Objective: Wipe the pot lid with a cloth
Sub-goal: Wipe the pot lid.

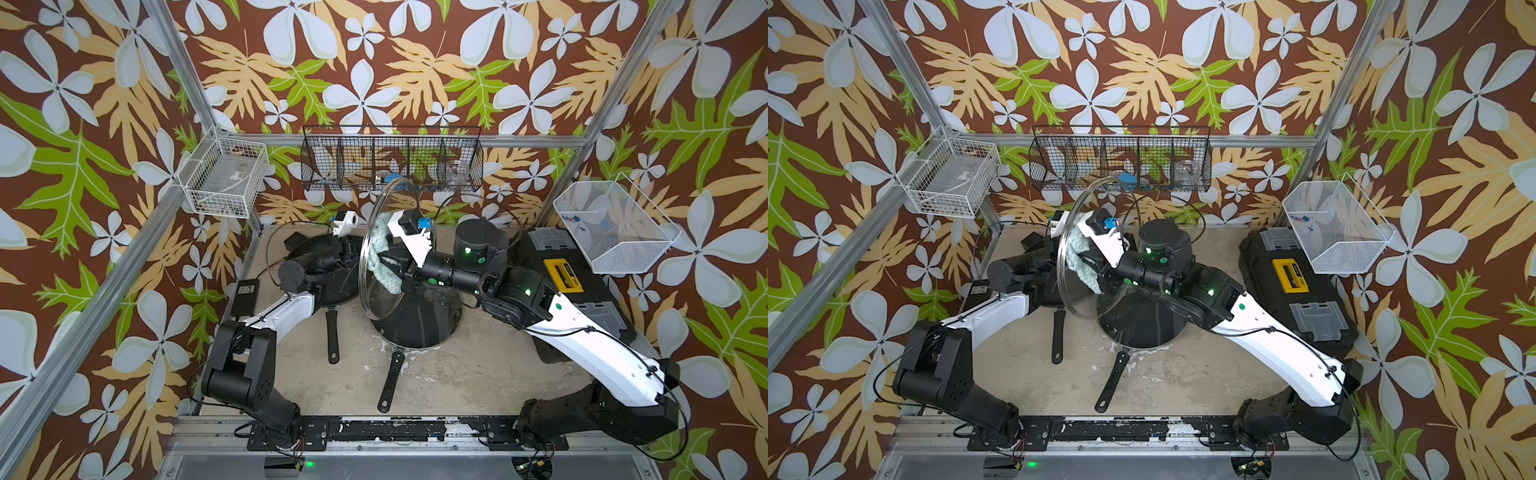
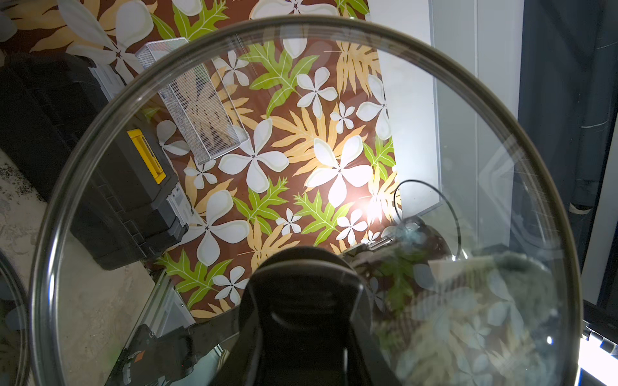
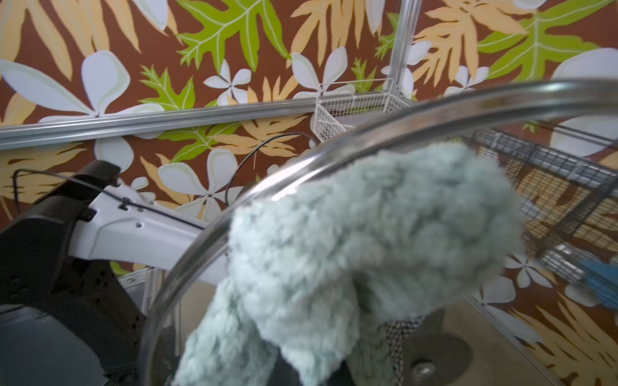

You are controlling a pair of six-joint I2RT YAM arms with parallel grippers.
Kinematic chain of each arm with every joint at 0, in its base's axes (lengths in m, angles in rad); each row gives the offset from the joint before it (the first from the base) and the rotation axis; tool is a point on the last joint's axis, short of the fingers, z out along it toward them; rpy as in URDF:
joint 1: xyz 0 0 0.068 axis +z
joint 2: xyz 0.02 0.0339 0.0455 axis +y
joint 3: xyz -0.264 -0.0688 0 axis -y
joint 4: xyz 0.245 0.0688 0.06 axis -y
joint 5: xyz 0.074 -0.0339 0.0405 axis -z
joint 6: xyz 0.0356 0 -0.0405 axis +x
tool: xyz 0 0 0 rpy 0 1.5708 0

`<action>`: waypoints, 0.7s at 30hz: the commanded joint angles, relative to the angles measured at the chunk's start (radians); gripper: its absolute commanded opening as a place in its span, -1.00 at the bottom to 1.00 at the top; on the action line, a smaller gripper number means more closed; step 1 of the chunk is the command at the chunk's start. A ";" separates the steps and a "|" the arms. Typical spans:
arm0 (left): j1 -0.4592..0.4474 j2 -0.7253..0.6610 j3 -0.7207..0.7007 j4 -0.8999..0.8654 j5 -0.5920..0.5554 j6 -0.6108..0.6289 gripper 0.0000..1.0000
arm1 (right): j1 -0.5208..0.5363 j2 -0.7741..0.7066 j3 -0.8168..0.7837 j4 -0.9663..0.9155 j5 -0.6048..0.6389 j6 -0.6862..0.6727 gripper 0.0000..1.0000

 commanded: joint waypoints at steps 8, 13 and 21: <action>-0.004 -0.021 0.011 0.290 -0.040 -0.015 -1.00 | -0.255 0.136 0.096 0.000 0.042 0.034 -1.00; -0.004 -0.024 0.013 0.291 -0.039 -0.017 -1.00 | -0.298 0.099 -0.091 0.053 0.042 0.068 -1.00; -0.003 -0.019 0.014 0.291 -0.040 -0.016 -1.00 | -0.291 -0.039 -0.405 0.124 -0.115 0.143 -1.00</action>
